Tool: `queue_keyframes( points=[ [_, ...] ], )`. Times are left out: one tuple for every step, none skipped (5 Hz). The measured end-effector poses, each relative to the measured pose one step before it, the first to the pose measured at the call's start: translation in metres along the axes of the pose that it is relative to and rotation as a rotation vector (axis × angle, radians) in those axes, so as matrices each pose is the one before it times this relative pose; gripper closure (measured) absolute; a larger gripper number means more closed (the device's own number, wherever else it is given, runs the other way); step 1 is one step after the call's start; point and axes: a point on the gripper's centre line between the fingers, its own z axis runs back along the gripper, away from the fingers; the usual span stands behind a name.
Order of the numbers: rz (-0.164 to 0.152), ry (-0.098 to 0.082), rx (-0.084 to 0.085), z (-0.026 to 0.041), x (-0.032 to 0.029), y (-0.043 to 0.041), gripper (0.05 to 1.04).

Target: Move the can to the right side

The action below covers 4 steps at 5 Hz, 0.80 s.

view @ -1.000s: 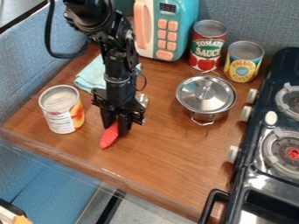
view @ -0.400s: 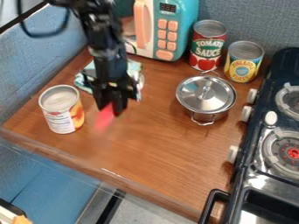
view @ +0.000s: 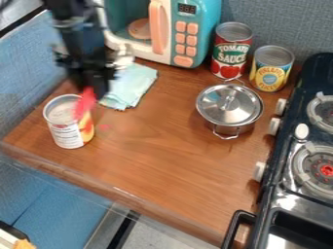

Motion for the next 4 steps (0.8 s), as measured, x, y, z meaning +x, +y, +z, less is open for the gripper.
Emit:
queue_keyframes(
  points=[
    [0.0312,0.0049,0.0544,-0.00003,-0.02569,0.03986,0.703],
    [0.0285,0.0237,0.0391,-0.01468,-0.01431,0.03273,0.703],
    [0.0372,0.0179,0.0291,-0.01735,-0.00232,0.01901,0.703],
    [0.0129,0.0388,0.008,-0.01217,0.00111,0.00815,0.703]
  ],
)
